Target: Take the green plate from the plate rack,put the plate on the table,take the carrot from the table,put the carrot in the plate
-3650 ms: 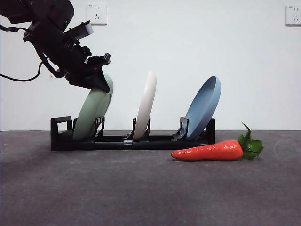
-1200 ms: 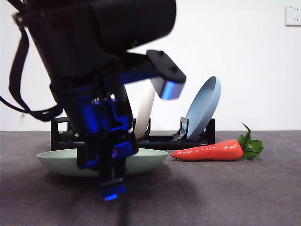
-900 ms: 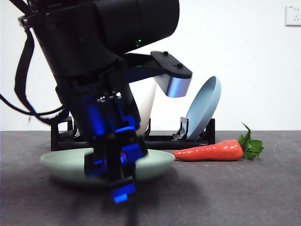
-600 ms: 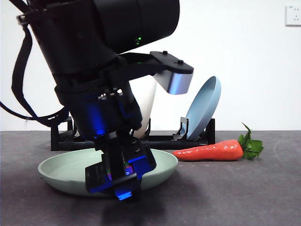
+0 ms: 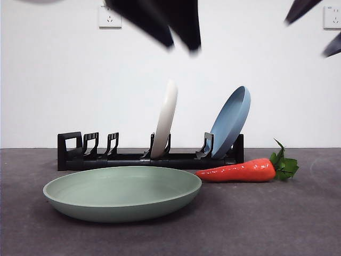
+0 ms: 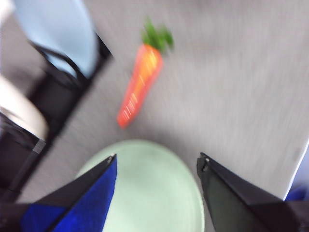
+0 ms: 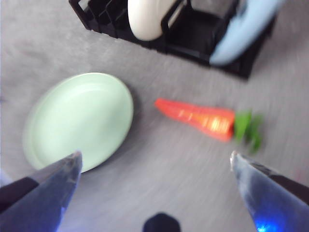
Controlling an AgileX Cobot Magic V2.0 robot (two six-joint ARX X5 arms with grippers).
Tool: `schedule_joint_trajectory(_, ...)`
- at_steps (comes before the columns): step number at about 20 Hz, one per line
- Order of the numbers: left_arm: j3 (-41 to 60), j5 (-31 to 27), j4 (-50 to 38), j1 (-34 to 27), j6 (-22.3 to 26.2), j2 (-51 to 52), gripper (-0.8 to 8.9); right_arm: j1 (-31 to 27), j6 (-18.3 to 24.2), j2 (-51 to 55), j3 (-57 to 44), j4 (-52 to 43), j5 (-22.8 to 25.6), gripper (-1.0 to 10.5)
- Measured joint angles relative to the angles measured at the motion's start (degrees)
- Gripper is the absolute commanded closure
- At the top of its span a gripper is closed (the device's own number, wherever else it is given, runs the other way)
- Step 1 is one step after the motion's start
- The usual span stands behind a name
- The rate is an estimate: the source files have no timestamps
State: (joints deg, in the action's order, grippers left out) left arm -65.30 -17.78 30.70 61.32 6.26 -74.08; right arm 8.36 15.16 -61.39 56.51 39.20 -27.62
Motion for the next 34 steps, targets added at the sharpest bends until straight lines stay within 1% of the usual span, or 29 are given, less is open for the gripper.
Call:
schedule_joint_trajectory(2, -2.64, -0.02, 1.64, 0.00, -2.62, 4.31, 5.30, 1.51, 7.19, -6.01, 0.07, -4.17, 3.37, 3.5)
schedule_joint_trajectory(4, -4.94, -0.04, 3.65, 0.00, -4.83, 8.85, 5.30, 2.73, 14.43, -11.58, 0.07, -5.90, 6.73, 3.5)
schedule_joint_trajectory(5, -5.57, -0.07, 4.50, 0.00, -5.77, 11.21, 5.30, 3.21, 17.35, -14.01, 0.07, -7.19, 7.96, 3.5)
schedule_joint_trajectory(7, -5.86, -0.59, 5.44, 0.00, -7.08, 15.67, 5.30, 3.67, 21.64, -18.14, 0.07, -11.34, 8.33, 3.5)
schedule_joint_trajectory(10, -5.86, -3.80, 7.50, 0.00, -8.81, 21.97, 5.30, 4.37, 25.38, -22.99, 0.07, -18.40, 8.33, 3.5)
schedule_joint_trajectory(12, -5.86, -6.12, 9.97, 0.00, -9.90, 24.98, 5.30, 4.44, 26.99, -25.70, 0.07, -21.81, 8.31, 3.5)
schedule_joint_trajectory(15, -5.86, -8.79, 12.72, 0.00, -11.15, 27.56, 5.30, 4.44, 28.70, -30.38, 0.07, -23.96, 8.31, 3.5)
schedule_joint_trajectory(19, -5.86, -9.11, 14.14, 0.00, -12.15, 29.09, 5.30, 4.44, 30.91, -35.78, 0.07, -26.08, 8.28, 3.6)
schedule_joint_trajectory(22, -5.86, -9.09, 15.06, 0.00, -13.31, 29.20, 5.30, 4.44, 31.28, -37.70, 0.07, -27.41, 8.22, 4.5)
schedule_joint_trajectory(28, -5.86, -9.09, 15.12, 0.00, -13.90, 29.20, 5.30, 4.44, 31.39, -41.20, 0.07, -30.69, 8.17, 4.5)
schedule_joint_trajectory(29, -5.86, -9.09, 15.12, 0.00, -14.21, 29.16, 5.30, 4.44, 31.32, -41.31, 0.07, -31.30, 8.20, 5.0)
schedule_joint_trajectory(31, -5.86, -9.11, 15.15, 0.00, -14.51, 29.11, 5.30, 4.44, 30.91, -41.44, 0.07, -31.28, 8.17, 7.0)
schedule_joint_trajectory(32, -5.86, -9.20, 15.12, 0.00, -14.56, 29.11, 5.30, 4.44, 30.69, -41.44, 0.07, -31.36, 8.17, 7.6)
schedule_joint_trajectory(33, -5.86, -9.73, 15.12, 0.00, -14.73, 29.11, 5.30, 4.44, 30.23, -41.44, 0.07, -31.32, 8.20, 8.0)
schedule_joint_trajectory(34, -5.86, -10.19, 15.15, 0.00, -14.88, 29.11, 5.30, 4.44, 29.73, -41.44, 0.07, -31.28, 8.20, 8.0)
